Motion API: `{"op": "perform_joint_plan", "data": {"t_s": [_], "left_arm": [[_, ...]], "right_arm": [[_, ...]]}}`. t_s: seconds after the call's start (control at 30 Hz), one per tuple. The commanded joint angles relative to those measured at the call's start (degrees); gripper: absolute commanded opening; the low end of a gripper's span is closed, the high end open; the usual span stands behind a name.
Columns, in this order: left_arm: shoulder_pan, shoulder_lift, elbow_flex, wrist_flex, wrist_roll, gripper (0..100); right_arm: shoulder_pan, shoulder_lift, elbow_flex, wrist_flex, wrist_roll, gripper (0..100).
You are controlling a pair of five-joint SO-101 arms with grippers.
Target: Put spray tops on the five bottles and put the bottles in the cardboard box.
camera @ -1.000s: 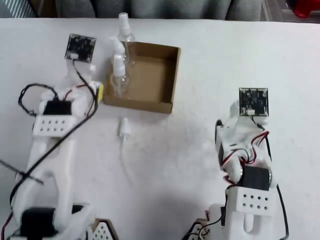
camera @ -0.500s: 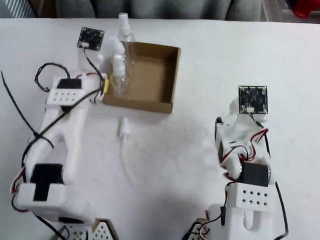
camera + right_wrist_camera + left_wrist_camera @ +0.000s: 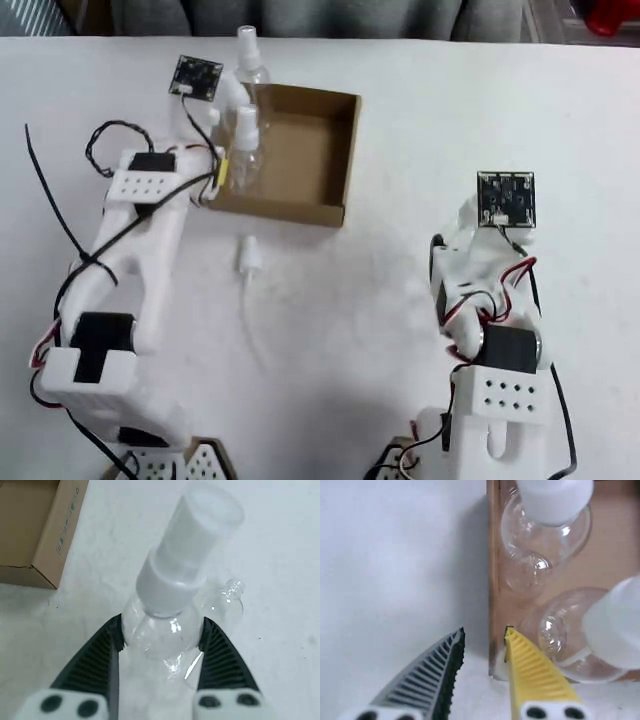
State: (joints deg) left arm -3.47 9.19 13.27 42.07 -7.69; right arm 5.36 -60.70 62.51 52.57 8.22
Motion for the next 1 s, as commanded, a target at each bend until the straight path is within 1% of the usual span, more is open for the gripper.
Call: {"op": "perform_joint_plan", "data": {"t_s": [0.0, 0.3, 0.57, 0.97], "left_arm": [[1.2, -0.7, -3.3, -1.1, 0.7, 14], [1.0, -0.3, -1.9, -1.7, 0.6, 14], [1.0, -0.3, 4.0, -7.6, 0.3, 14], [-1.2, -0.2, 5.2, -7.0, 0.3, 14]], "right_arm": [[-0.4, 1.6, 0.6, -0.1, -0.4, 1.7], [-0.4, 1.5, 0.6, -0.1, -0.4, 1.7], [-0.4, 1.5, 0.6, -0.1, -0.4, 1.7], [-0.4, 1.5, 0.6, 0.2, -0.4, 1.7]]}}
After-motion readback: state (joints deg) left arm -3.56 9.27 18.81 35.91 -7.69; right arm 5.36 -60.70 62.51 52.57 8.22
